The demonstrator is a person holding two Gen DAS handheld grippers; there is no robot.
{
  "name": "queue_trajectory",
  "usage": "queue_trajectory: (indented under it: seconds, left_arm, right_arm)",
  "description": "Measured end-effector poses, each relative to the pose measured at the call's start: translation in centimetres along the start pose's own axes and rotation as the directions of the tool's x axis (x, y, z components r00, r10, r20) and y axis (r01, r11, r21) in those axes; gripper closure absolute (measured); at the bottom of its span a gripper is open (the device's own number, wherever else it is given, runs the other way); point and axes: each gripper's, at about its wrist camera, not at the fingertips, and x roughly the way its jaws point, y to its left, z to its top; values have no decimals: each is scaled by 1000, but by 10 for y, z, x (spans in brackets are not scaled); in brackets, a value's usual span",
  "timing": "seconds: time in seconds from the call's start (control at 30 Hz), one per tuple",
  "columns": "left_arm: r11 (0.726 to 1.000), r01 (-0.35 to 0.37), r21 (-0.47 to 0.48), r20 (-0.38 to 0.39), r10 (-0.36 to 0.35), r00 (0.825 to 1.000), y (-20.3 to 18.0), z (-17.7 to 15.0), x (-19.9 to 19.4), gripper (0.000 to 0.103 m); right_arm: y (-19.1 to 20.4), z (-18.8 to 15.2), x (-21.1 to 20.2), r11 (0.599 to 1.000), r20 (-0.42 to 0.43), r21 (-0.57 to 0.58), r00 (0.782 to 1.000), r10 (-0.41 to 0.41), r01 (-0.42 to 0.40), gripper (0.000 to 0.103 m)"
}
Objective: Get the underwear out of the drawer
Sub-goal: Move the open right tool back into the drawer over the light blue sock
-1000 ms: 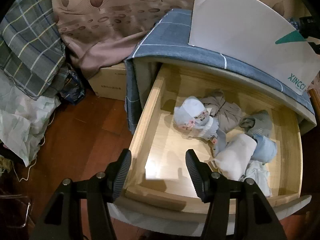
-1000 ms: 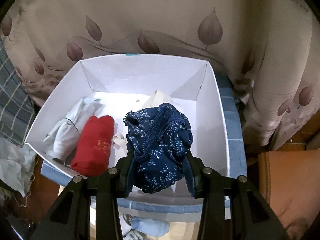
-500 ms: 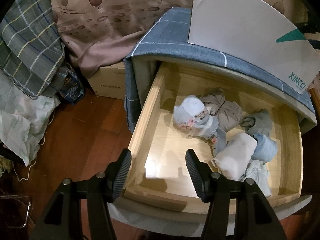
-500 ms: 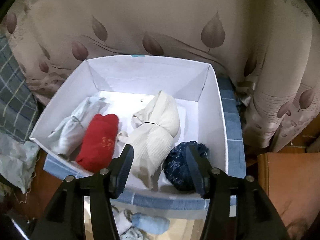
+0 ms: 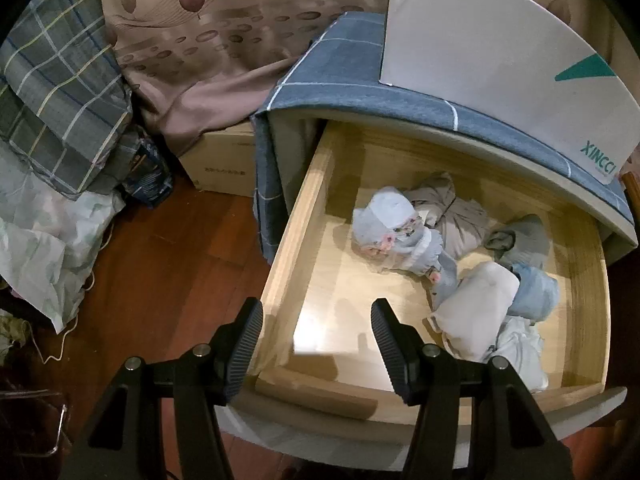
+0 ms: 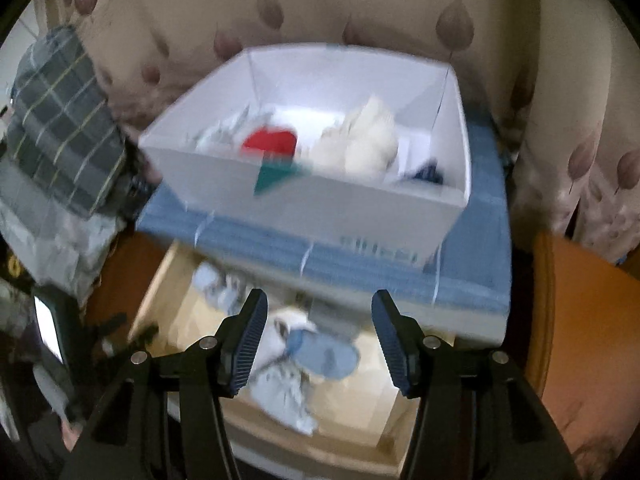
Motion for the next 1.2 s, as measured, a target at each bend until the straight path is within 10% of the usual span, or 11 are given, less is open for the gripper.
queue_trajectory:
  seconds: [0.57,1.2]
  left_arm:
    - [1000,-7,12,-14,7,1000,0,1,2,45]
    - [1000,14,5,-32,-13,999,2,1,5,45]
  right_arm:
    - [9,-63,124,981,-294,-180,956,17,-73,51]
    - [25,-67,200,933,-336,-356,939,-77,-50,35]
